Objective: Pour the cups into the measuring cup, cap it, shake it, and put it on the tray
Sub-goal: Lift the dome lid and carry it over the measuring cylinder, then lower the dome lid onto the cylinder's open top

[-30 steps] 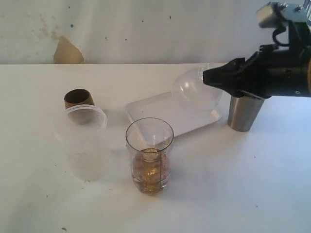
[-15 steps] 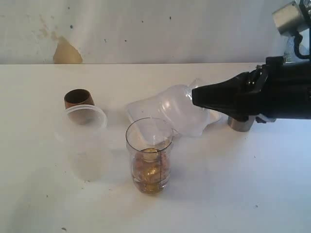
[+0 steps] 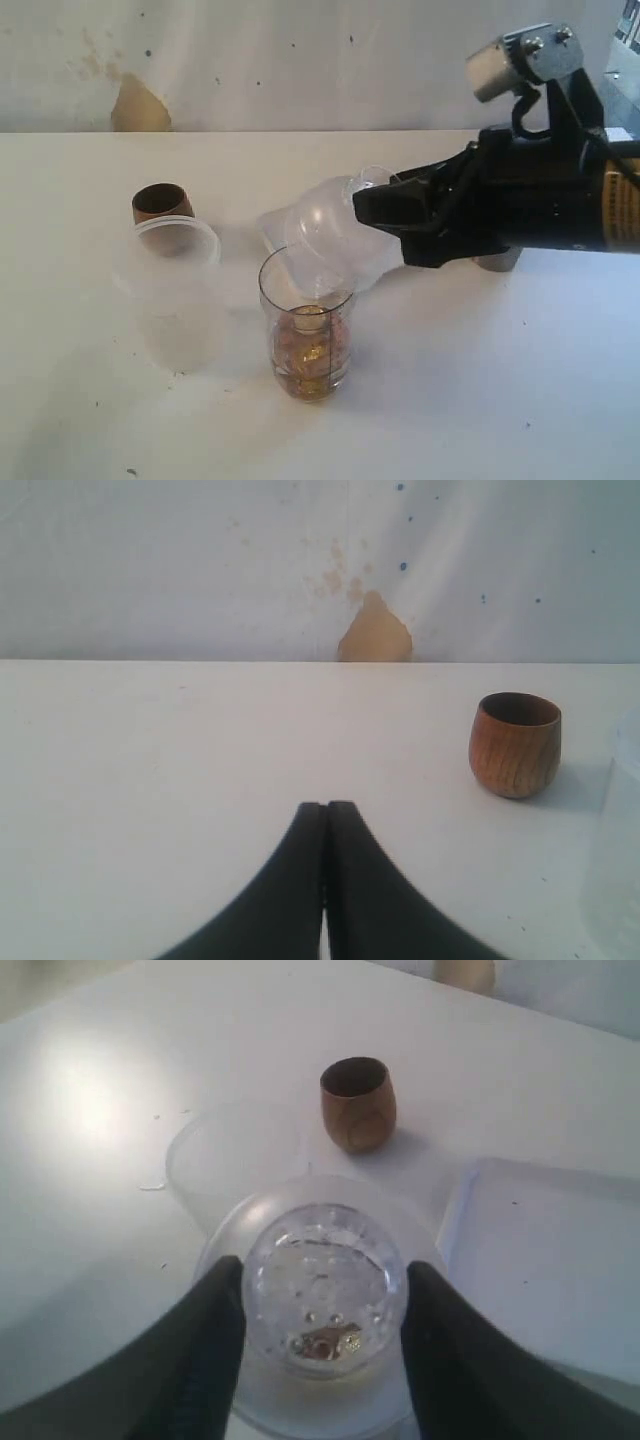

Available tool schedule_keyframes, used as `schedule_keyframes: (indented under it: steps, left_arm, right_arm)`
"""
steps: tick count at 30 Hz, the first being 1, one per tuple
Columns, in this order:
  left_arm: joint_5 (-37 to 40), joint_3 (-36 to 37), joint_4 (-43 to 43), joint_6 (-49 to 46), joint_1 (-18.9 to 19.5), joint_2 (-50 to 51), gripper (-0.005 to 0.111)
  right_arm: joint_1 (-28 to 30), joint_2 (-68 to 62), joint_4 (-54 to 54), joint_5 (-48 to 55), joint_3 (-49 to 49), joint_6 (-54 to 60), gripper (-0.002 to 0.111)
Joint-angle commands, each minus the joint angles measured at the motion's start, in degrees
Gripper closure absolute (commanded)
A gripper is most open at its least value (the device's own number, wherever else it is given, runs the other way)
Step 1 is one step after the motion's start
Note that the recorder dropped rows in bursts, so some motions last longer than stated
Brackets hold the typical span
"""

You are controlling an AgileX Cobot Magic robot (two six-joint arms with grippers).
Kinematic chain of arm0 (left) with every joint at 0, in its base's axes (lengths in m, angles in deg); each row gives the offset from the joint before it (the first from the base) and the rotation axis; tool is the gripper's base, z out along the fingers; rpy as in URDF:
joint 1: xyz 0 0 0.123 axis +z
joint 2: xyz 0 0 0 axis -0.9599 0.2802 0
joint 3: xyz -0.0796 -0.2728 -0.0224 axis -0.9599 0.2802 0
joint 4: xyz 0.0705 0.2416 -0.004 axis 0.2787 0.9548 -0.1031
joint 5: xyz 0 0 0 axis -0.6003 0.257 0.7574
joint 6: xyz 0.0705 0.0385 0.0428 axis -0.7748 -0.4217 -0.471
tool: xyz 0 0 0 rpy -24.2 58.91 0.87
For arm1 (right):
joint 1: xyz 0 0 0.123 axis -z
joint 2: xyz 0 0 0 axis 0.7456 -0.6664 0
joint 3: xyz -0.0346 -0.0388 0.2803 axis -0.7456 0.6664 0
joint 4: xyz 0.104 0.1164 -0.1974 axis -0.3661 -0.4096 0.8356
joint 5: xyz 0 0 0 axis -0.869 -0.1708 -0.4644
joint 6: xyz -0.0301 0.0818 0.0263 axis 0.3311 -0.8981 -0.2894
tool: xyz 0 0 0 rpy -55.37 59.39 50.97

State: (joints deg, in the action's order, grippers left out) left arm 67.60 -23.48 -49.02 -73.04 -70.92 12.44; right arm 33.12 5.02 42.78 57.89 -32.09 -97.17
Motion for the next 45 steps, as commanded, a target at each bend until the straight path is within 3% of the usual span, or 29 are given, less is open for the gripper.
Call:
schedule_keyframes:
  steps: [1, 45]
  left_arm:
    - [-0.29, 0.27, -0.13, 0.0, -0.05, -0.14, 0.107]
    - [-0.29, 0.27, -0.13, 0.0, -0.05, -0.14, 0.107]
  right_arm:
    - [-2.92, -3.03, -0.54, 3.31, -2.48, 0.94, 0.108]
    - [-6.69, -10.37, -0.54, 8.06, -2.64, 1.54, 0.108]
